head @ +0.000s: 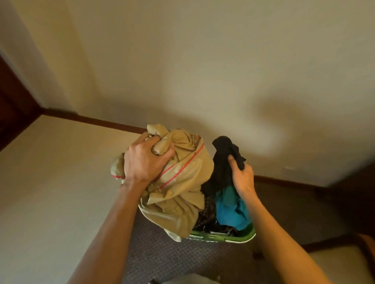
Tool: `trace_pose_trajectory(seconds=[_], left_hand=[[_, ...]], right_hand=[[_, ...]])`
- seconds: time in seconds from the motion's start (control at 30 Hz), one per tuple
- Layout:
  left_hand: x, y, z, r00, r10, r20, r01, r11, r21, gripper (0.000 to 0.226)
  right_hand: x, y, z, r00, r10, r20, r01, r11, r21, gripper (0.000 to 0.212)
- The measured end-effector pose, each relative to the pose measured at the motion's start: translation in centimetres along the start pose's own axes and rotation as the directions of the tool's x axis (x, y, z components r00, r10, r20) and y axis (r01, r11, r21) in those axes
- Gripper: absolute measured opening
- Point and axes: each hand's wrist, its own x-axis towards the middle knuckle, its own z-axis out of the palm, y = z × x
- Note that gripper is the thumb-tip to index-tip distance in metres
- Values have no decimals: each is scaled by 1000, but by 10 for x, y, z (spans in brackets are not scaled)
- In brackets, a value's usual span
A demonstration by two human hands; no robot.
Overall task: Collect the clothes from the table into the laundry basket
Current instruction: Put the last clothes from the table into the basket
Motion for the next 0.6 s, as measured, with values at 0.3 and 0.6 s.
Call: trace_pose_trajectory(seconds=[0.3,0.6], left_hand=[[12,67,74,1000,7,20,-7,1000,-5,44],[-9,82,192,925,-108,363,108,994,19,54]], right_hand=[[46,85,-77,943,329,51,-308,919,-245,64],[59,120,-151,920,389,46,-370,902,-223,48]])
